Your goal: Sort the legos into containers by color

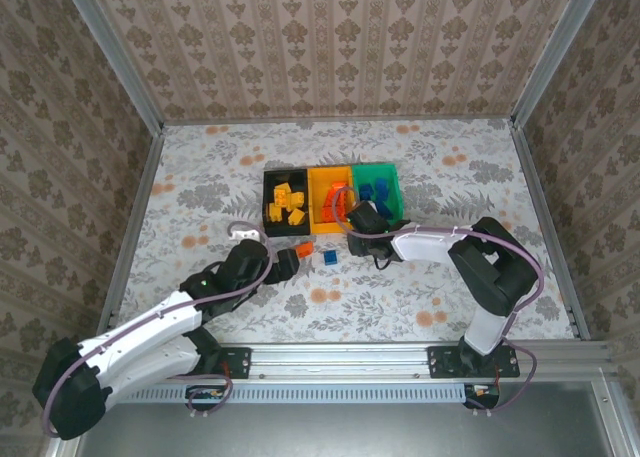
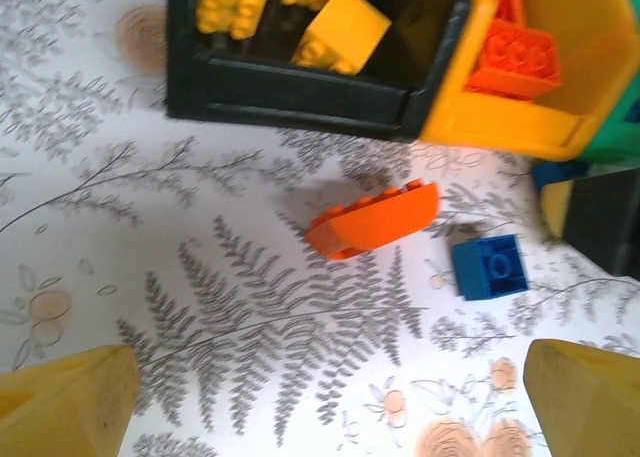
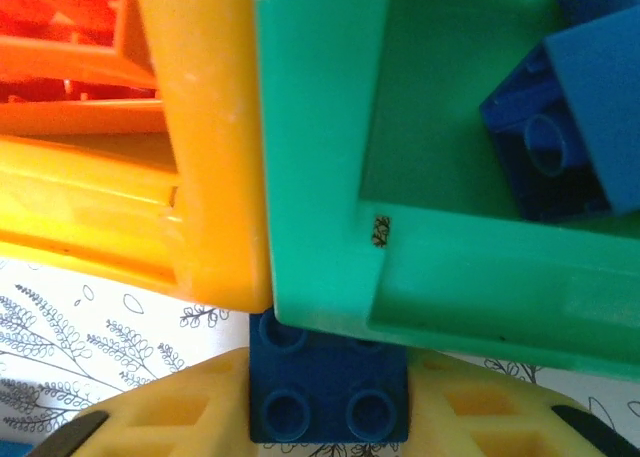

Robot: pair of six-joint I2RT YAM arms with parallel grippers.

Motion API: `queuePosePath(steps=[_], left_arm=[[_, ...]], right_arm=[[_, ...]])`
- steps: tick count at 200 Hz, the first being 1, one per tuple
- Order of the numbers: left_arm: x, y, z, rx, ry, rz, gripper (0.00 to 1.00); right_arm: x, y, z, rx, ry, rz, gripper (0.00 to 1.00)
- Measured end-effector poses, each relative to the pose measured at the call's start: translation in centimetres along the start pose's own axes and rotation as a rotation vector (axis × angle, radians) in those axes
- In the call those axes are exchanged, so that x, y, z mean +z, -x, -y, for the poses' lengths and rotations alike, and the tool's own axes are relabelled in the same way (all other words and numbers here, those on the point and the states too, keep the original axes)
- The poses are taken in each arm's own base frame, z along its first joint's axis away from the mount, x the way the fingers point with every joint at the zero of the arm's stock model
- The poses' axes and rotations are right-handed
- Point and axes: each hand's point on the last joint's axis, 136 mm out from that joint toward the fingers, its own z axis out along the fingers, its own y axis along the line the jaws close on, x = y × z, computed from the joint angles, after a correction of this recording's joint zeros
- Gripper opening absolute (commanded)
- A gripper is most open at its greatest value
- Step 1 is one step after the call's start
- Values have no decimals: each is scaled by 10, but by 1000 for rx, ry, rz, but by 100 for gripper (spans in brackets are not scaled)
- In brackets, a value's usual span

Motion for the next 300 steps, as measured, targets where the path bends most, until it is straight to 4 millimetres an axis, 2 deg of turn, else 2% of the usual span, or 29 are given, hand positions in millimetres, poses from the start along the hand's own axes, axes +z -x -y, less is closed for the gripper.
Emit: queuePosePath(steps=[29,49,67,97,123,141,162,195,219,240,270,287,300], left_arm=[[2,-2,-10,0,37,8,100],[3,-3,-15,-5,55,12,100],[6,-4,-22,-14,70,16,100],[10,-9,-29,-16,87,6,100],[10,-8,-28,-18,81,9,100],[9,-8,-27,-19,75,8,100],[7,-7,-24,-22,59,13,100],[4,-3,-20,-28,36,26,100],[3,-2,-20,-33,33,28,100],[3,-2,-20,-33,33,29,100],[3,-3,-20,-33,30,26,100],[3,-3,-19,-33,24,22,100],[2,-3,-18,-35,18,25,100]], right_arm=[[-10,-8,-2,-9,21,3,29],[-30,-15,-3,-18,56,11,29],[-55,-13,-4,-13,92,41,29],[-100,11,-2,18,142,142,30],[-119,46,9,67,123,201,32],[-118,75,17,107,96,223,33],[-99,102,26,141,52,215,33],[-55,115,44,175,-23,142,36],[-35,116,54,193,-59,95,53],[-34,118,58,198,-67,88,64],[-40,121,52,188,-55,99,72],[-51,119,41,170,-30,114,74],[-63,110,27,141,3,121,75]])
